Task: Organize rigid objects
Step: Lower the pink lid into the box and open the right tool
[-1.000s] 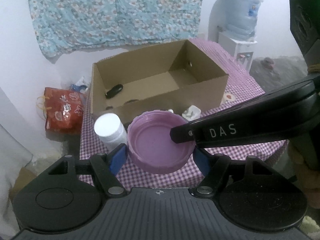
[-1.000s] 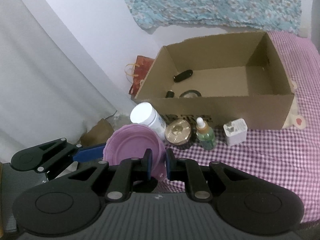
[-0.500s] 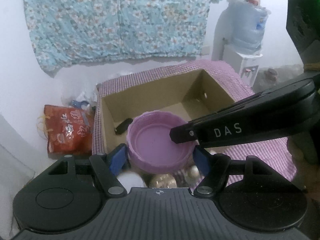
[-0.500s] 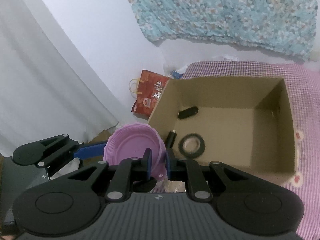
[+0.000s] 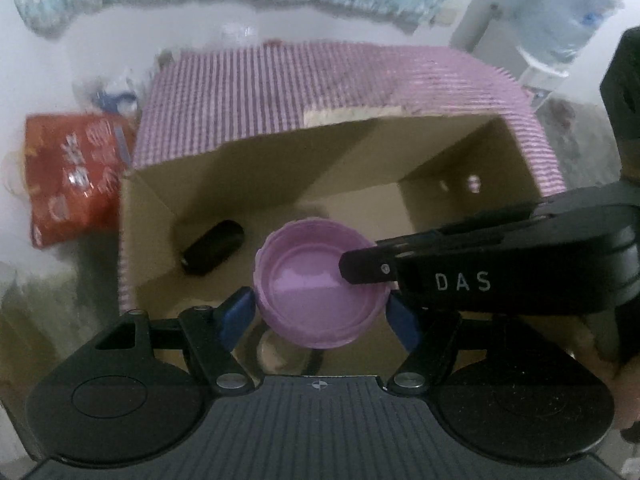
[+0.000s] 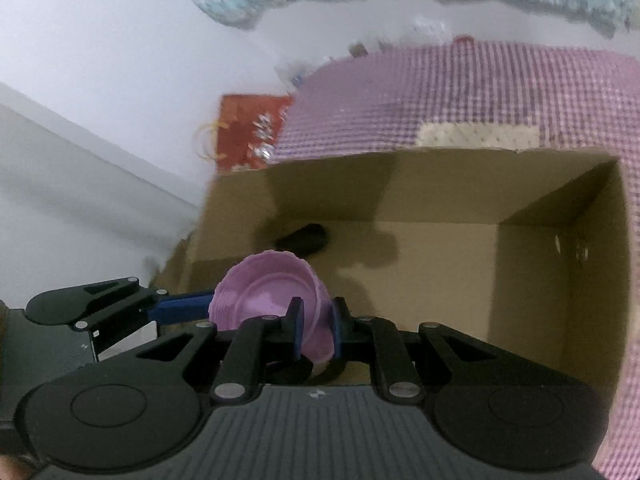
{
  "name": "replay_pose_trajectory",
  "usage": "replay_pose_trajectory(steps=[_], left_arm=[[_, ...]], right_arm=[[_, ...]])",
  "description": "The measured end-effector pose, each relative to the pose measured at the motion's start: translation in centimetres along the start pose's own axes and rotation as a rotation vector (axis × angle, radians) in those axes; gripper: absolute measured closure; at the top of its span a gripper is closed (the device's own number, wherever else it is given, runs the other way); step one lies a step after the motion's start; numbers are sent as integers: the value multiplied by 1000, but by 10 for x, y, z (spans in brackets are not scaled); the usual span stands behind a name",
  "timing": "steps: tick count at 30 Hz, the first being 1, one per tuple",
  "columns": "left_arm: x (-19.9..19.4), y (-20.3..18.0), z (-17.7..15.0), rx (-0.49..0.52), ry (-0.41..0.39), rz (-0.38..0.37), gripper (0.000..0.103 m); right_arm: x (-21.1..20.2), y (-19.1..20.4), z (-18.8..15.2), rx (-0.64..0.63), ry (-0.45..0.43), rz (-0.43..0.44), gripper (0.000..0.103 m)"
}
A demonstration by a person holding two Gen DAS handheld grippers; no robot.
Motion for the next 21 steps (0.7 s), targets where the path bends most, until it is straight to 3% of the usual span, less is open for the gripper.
replay_pose_trajectory(steps=[4,13,17,21], left_arm=[[30,6,10,-39,60,7,31],[62,11,19,-61,117,59,30],[64,14,21,-81,109,70,21],[53,13,23,-82,83,86,20]], right_arm=[[32,-19,16,7,52,-22,87],[74,-36,25,-2,98,-39,88],[83,-39,31,-2,92,-47,87],[81,-41,33,25,78,-31,86]])
Point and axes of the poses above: each gripper's, at about its wrist camera, not at the fingertips, and x roughly the way its jaws point, y to its left, z to its top, the point moved 5 cm from there along x, roughly the way its jaws point, and after that the axes turned 1 degree about x, right-handed, at the moved point
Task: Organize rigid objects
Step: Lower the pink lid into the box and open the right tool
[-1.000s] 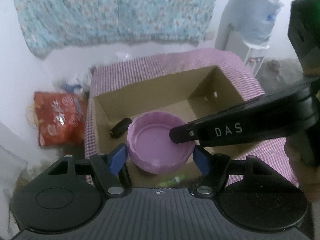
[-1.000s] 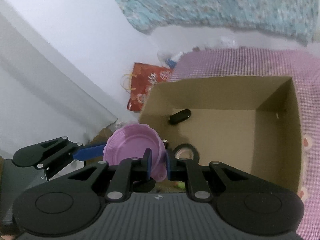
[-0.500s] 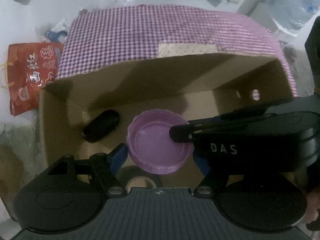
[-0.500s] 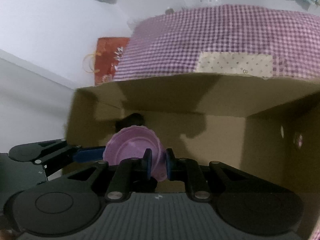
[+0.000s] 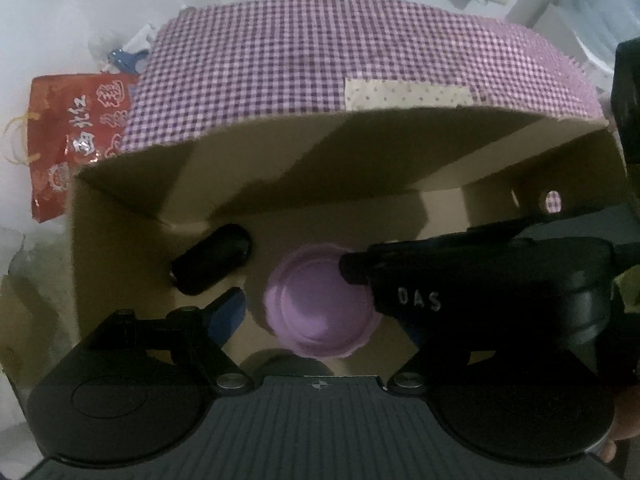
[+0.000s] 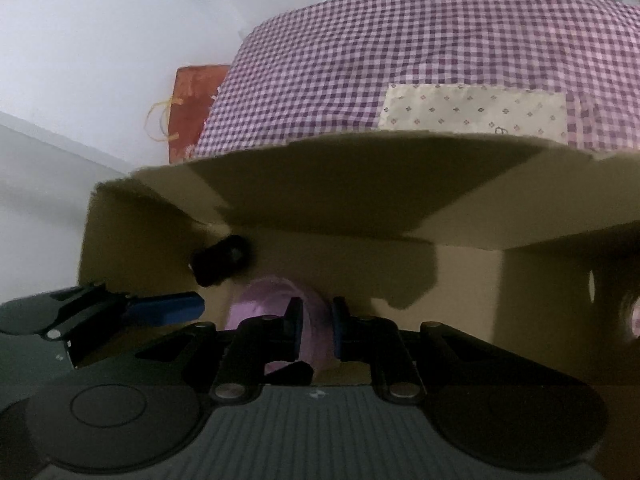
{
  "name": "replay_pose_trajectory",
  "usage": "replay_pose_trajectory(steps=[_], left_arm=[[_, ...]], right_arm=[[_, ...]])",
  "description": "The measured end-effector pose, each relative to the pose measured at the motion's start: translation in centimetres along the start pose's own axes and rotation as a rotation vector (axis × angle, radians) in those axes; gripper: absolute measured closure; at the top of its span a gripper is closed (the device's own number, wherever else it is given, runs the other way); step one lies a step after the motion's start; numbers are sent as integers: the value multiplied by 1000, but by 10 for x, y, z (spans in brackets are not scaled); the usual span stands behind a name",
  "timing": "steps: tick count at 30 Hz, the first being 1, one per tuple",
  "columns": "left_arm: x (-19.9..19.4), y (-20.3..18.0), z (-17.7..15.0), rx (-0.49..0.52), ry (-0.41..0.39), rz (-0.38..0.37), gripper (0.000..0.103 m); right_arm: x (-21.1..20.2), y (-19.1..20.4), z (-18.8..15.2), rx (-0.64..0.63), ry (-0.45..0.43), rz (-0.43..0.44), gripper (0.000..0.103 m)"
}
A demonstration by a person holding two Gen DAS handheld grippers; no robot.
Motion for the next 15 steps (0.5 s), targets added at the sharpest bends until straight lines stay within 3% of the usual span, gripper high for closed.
replay_pose_trajectory(steps=[8,15], left_arm=[[-61,4,-14,-51,-95,-72,18],[-145,-20,-61,18,-274,-130,15]], right_arm=[[-72,2,-8,61,-153,156,86],[-163,3,-58,93,-328,335,85]])
Point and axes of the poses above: each gripper's, at about its wrist camera, not at the fingertips, and x roughly the way its jaws point, y to its left, z to its top, the point moved 5 cm from there along x, roughly the way its jaws point, and after that the axes turned 1 degree about x, right-handed, at the moved point
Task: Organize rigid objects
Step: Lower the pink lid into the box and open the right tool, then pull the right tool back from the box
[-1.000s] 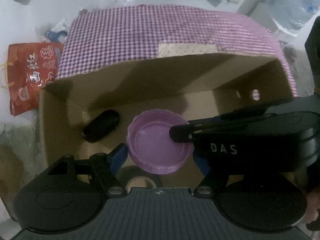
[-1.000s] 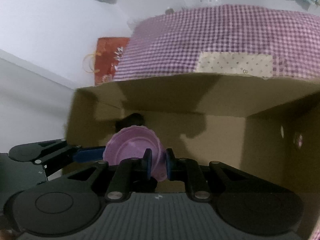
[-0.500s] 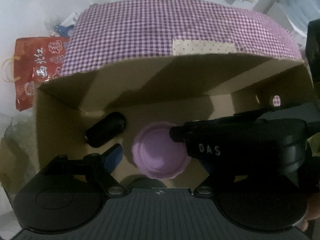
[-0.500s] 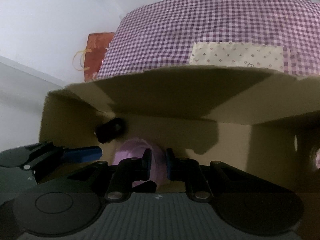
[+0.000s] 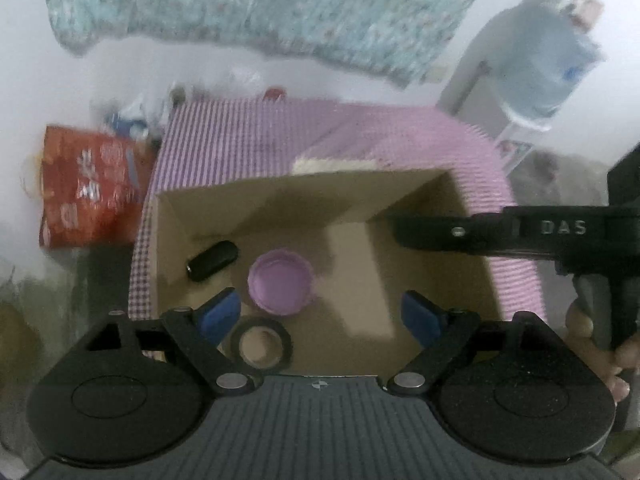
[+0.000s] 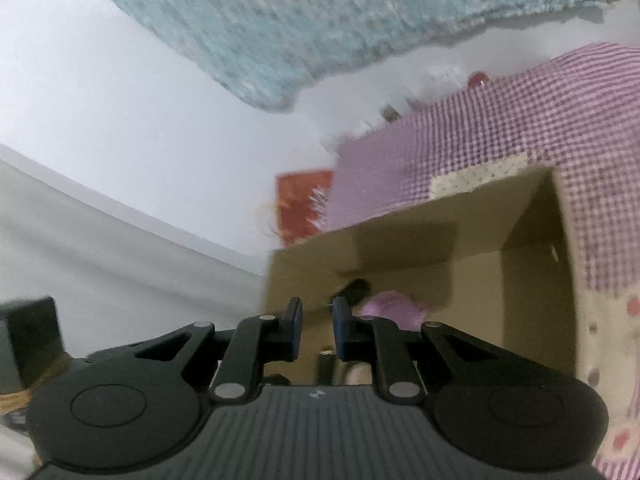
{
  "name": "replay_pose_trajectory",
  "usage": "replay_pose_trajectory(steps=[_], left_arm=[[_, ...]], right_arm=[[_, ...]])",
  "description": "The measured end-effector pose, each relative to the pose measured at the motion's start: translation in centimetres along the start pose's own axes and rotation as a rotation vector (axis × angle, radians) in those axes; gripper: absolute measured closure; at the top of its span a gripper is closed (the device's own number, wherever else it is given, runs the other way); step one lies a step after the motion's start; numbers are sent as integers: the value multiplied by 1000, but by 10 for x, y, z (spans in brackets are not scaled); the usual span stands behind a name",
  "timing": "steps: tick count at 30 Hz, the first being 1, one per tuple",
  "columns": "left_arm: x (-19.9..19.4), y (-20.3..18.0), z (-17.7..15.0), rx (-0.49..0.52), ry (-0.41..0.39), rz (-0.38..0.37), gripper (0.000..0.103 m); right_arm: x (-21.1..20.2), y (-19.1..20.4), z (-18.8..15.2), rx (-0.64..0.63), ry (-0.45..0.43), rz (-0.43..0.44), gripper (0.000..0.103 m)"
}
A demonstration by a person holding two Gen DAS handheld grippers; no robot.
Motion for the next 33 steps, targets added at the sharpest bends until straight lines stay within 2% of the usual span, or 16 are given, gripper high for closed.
replay_pose_trajectory(steps=[3,4,5,6,7,9,12,15,18,21,25,29,33], left_arm=[[-33,-13,-19,21,-64,-53,10],[-41,-17,-26,29,-86,-68,5],[-48,-22,-34,40,-108,-79,3],[-54,-26,-42,53,-131,-87,3],[-58,-31,-52,69,-148,-93,0],[-59,-39,-69,95,-158,-99,0],[-48,-45,-97,99,-138,-132,0],[-32,-54,-125,107,-96,-175,0],[-23,-59,-148,112,-86,-172,0],[-20,-63,-162,100,-85,-188,0],[-26,-64,-171,99,-119,-201,0],[-35,-65,-174,116,-188,-205,0],[-42,-67,-177,146,-237,-218,0]], right_arm=[[-47,10,-23,5,-103,55,85],[-62,14,-33,3,-138,68,84],[-77,16,-45,1,-174,73,82],[-89,18,-58,-4,-206,65,76],[-101,19,-73,-15,-244,39,66],[-113,15,-98,-42,-299,-36,51],[-121,7,-138,-53,-330,-157,46],[-118,0,-170,-57,-332,-254,33],[-112,5,-188,-130,-355,-370,21],[-111,16,-196,-205,-365,-465,4],[-118,33,-204,-282,-402,-544,0],[-121,47,-215,-338,-428,-636,0],[-130,53,-223,-343,-454,-675,0]])
Point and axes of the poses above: each gripper's, at about its wrist camera, not at the fingertips, and x roughly the way its jaws point, y to its left, z to its top, the point moved 5 cm from there along x, roughly the way its jaws point, and after that the axes turned 1 degree about x, right-handed, at the moved point
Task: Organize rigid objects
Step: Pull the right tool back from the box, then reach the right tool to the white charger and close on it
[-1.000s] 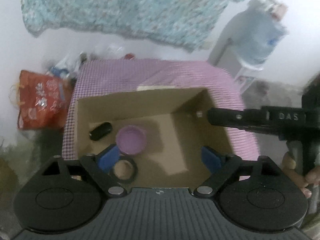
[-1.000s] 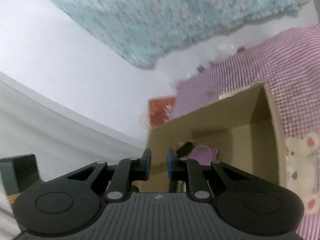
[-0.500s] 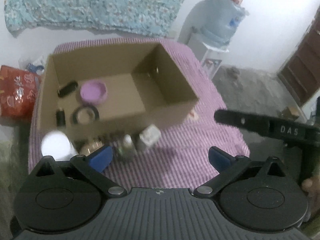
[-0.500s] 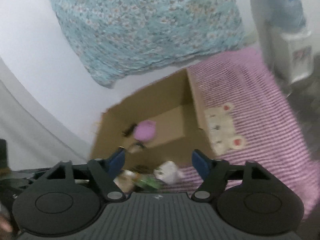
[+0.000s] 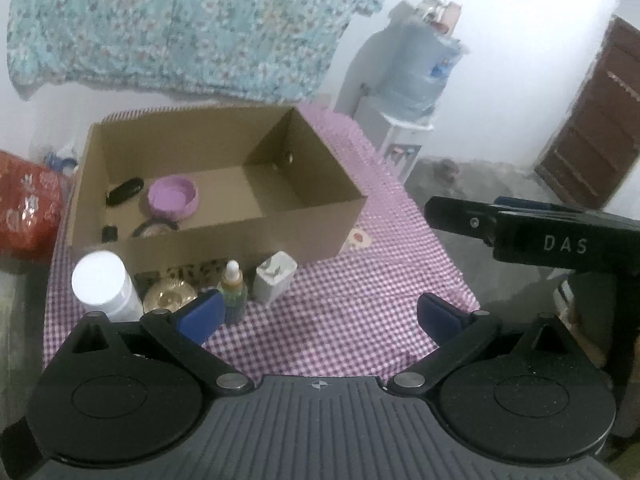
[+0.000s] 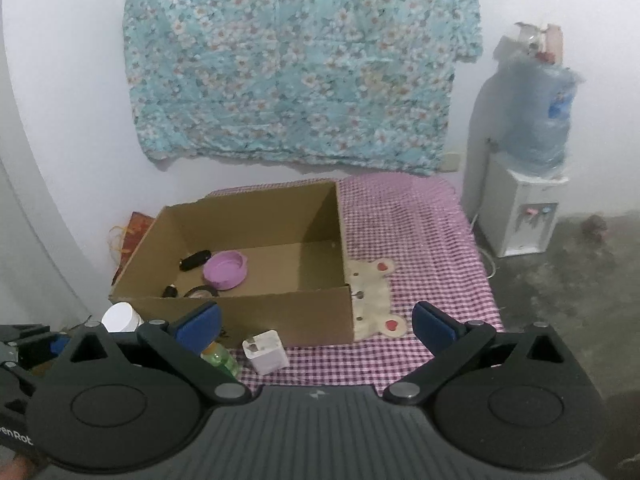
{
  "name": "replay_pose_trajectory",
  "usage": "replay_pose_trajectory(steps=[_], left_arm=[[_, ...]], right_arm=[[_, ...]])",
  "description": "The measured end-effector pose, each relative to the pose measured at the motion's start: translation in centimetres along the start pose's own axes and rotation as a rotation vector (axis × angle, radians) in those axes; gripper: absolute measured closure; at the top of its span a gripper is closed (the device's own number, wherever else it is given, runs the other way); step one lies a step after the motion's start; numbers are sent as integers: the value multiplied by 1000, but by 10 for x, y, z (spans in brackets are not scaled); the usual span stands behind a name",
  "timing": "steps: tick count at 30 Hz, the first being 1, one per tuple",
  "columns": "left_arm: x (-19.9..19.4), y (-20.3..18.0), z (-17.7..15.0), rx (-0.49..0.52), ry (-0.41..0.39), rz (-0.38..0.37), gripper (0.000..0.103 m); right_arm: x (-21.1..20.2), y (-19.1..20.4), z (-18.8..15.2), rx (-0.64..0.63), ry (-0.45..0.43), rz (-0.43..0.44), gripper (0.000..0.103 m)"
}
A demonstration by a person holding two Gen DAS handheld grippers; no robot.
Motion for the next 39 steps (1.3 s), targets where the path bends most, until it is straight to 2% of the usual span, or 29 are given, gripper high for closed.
replay_pose_trajectory(steps=[4,8,13,19,23,26,30,34,37,39], left_arm=[[-6,-4,-6,20,-26,-36,0],[-5,-4,-8,-2,-27,-77,0],[5,-8,-12,31,-41,-67,0],[35,-23,-26,134,-13,-21,0],[62,-30,-40,224,33,75,0],[77,-31,-45,233,49,111,0],[90,-32,-44,244,30,132,2],[107,-28,-41,276,35,206,12],[118,-21,-39,275,54,238,25],[125,-17,-38,274,65,254,26]], right_arm=[[-14,-1,3,5,-44,-71,0],[-23,-1,6,-60,-105,-140,0],[-17,3,7,-143,-133,-143,0],[12,-13,-2,-68,-61,-10,0],[39,-30,-10,32,8,86,0],[63,-37,-19,78,77,125,1],[93,-40,-28,129,153,183,10],[122,-39,-34,174,215,230,26],[142,-35,-38,195,260,269,35],[151,-32,-38,198,280,287,37]])
Point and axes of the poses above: each gripper's, at about its wrist camera, not at the fingertips, and x roughly the way its jaws point, y to its left, z to its top, the point moved 5 cm from there along x, roughly the way its jaws point, and after that the axes turned 1 degree about x, right-handed, at the moved point
